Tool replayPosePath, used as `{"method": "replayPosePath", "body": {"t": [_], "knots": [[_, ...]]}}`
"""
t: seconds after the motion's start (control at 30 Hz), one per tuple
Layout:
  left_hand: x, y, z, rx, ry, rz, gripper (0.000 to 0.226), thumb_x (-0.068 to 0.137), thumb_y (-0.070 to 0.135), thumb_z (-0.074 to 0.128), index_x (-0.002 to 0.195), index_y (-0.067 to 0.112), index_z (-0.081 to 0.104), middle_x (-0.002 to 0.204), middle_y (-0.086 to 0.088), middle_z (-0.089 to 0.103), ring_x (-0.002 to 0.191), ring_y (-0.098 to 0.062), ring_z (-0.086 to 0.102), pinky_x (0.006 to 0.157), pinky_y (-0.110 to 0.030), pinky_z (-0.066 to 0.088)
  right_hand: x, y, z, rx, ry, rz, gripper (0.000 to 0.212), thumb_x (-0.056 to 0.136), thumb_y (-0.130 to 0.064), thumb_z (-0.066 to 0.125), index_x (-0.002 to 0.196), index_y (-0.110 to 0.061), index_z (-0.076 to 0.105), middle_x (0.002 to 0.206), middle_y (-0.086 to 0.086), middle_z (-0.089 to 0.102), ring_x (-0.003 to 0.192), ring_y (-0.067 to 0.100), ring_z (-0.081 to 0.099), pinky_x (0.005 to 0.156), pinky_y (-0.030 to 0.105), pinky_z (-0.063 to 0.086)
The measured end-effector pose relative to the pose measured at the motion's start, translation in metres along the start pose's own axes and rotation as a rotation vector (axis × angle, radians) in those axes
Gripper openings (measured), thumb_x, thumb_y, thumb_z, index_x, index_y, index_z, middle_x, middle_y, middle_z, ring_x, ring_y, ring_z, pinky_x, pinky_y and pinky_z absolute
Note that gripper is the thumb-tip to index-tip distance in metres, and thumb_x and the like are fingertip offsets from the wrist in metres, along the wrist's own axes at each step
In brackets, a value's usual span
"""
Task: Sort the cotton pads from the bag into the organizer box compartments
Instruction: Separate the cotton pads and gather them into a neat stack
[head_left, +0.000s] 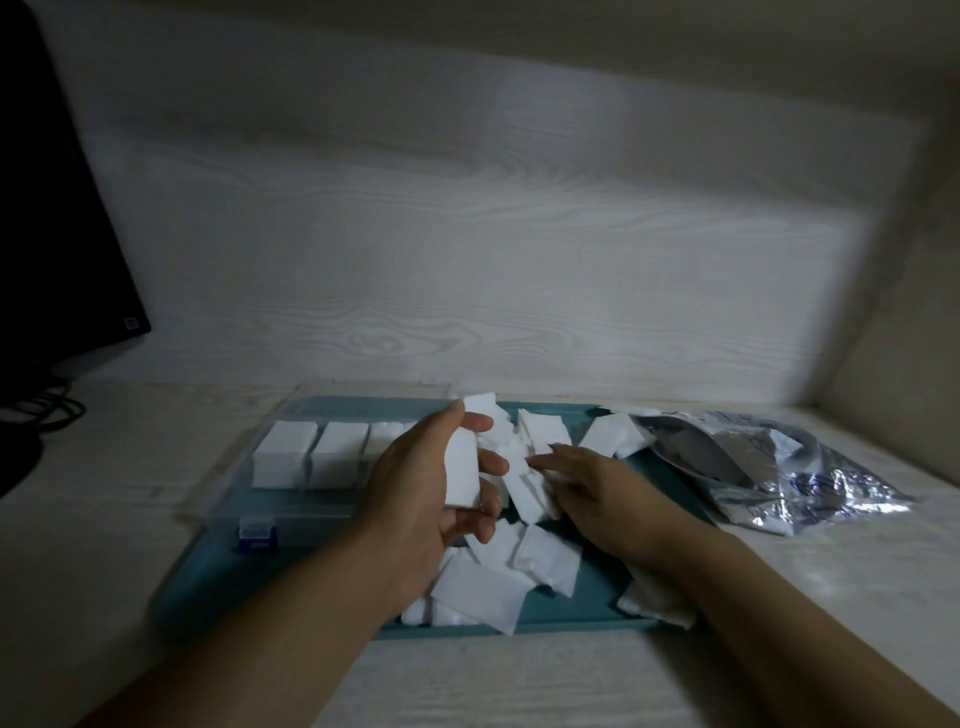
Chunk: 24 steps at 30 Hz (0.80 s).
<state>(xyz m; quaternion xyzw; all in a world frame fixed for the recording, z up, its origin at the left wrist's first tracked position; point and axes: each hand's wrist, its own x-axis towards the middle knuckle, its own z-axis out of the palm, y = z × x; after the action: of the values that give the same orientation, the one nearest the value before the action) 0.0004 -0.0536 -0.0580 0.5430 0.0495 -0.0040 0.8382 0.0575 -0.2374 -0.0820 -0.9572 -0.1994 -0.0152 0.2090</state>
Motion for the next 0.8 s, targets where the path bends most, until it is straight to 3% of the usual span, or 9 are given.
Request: {"method": "replayPosePath", "body": {"t": [0.07, 0.17, 0.23, 0.33, 0.43, 0.5, 0.6, 0.7, 0.8], "knots": [[0.000, 0.000, 0.000, -0.005, 0.002, 0.001, 0.027, 0.099, 0.031, 0.052, 0.096, 0.009, 0.067, 0.067, -0.012, 0.064, 0.043, -0.019, 0.049, 0.037, -0.023, 0.037, 0.001, 0.000, 0.002, -0.032, 0.050, 0.021, 0.034, 0.101, -0.023, 0.044, 0.132, -0.029, 0.056, 0.134, -0.001, 0.058, 0.105, 0.012, 0.058, 0.092, 0.022, 0.044], [0.001, -0.001, 0.000, -0.005, -0.008, -0.003, 0.027, 0.099, 0.032, 0.052, 0.097, 0.009, 0.067, 0.068, -0.012, 0.063, 0.044, -0.019, 0.049, 0.037, -0.022, 0.037, 0.002, 0.000, 0.004, -0.045, 0.167, 0.067, 0.026, 0.097, -0.024, 0.052, 0.120, -0.021, 0.061, 0.112, 0.003, 0.067, 0.088, 0.015, 0.063, 0.079, 0.026, 0.051], [0.001, -0.002, 0.000, -0.002, -0.016, -0.002, 0.027, 0.099, 0.032, 0.052, 0.097, 0.009, 0.067, 0.069, -0.012, 0.063, 0.044, -0.019, 0.049, 0.038, -0.022, 0.037, 0.002, 0.002, 0.003, -0.003, 0.293, 0.116, 0.023, 0.094, -0.020, 0.056, 0.115, -0.017, 0.064, 0.102, 0.006, 0.070, 0.079, 0.017, 0.063, 0.070, 0.025, 0.049], [0.000, -0.001, 0.000, -0.001, -0.017, 0.009, 0.026, 0.100, 0.030, 0.052, 0.096, 0.009, 0.066, 0.070, -0.013, 0.063, 0.044, -0.019, 0.049, 0.038, -0.023, 0.038, 0.001, 0.008, -0.002, 0.052, 0.495, 0.132, 0.025, 0.090, -0.005, 0.055, 0.110, -0.014, 0.068, 0.099, 0.000, 0.069, 0.064, 0.001, 0.056, 0.054, 0.007, 0.038], [-0.001, -0.001, 0.001, -0.019, -0.014, 0.030, 0.025, 0.100, 0.029, 0.050, 0.098, 0.009, 0.065, 0.072, -0.014, 0.063, 0.046, -0.020, 0.051, 0.039, -0.025, 0.041, -0.002, 0.003, -0.013, 0.389, 0.639, 0.125, 0.023, 0.086, -0.001, 0.063, 0.097, -0.020, 0.068, 0.092, -0.004, 0.070, 0.070, 0.004, 0.065, 0.063, 0.007, 0.048], [-0.002, 0.000, 0.002, -0.054, -0.024, 0.037, 0.026, 0.100, 0.029, 0.050, 0.101, 0.009, 0.066, 0.077, -0.017, 0.064, 0.051, -0.023, 0.054, 0.043, -0.028, 0.046, -0.009, -0.013, -0.019, 0.828, 0.604, 0.112, 0.024, 0.084, 0.004, 0.067, 0.098, -0.016, 0.069, 0.089, 0.006, 0.070, 0.077, 0.022, 0.071, 0.070, 0.026, 0.058], [-0.003, -0.001, 0.004, -0.096, -0.045, 0.035, 0.032, 0.100, 0.034, 0.048, 0.108, 0.009, 0.066, 0.088, -0.021, 0.067, 0.065, -0.028, 0.060, 0.056, -0.037, 0.054, -0.020, -0.042, -0.018, 1.271, 0.411, 0.088, 0.024, 0.084, 0.009, 0.065, 0.103, -0.005, 0.068, 0.085, 0.013, 0.069, 0.077, 0.025, 0.069, 0.074, 0.034, 0.059], [-0.003, -0.003, 0.005, -0.100, -0.066, 0.042, 0.036, 0.102, 0.035, 0.044, 0.118, 0.012, 0.066, 0.104, -0.020, 0.073, 0.088, -0.033, 0.070, 0.065, -0.042, 0.058, -0.028, -0.059, -0.013, 1.281, 0.328, 0.083, 0.016, 0.082, 0.003, 0.067, 0.097, -0.003, 0.070, 0.088, 0.016, 0.074, 0.079, 0.022, 0.068, 0.079, 0.036, 0.056], [-0.003, -0.004, 0.005, -0.109, -0.086, 0.037, 0.037, 0.102, 0.034, 0.044, 0.123, 0.012, 0.065, 0.111, -0.020, 0.071, 0.099, -0.036, 0.069, 0.071, -0.044, 0.060, -0.032, -0.066, -0.010, 1.177, 0.375, 0.136, 0.011, 0.079, -0.002, 0.073, 0.089, -0.007, 0.073, 0.075, 0.003, 0.073, 0.065, 0.005, 0.064, 0.059, 0.018, 0.050]]}}
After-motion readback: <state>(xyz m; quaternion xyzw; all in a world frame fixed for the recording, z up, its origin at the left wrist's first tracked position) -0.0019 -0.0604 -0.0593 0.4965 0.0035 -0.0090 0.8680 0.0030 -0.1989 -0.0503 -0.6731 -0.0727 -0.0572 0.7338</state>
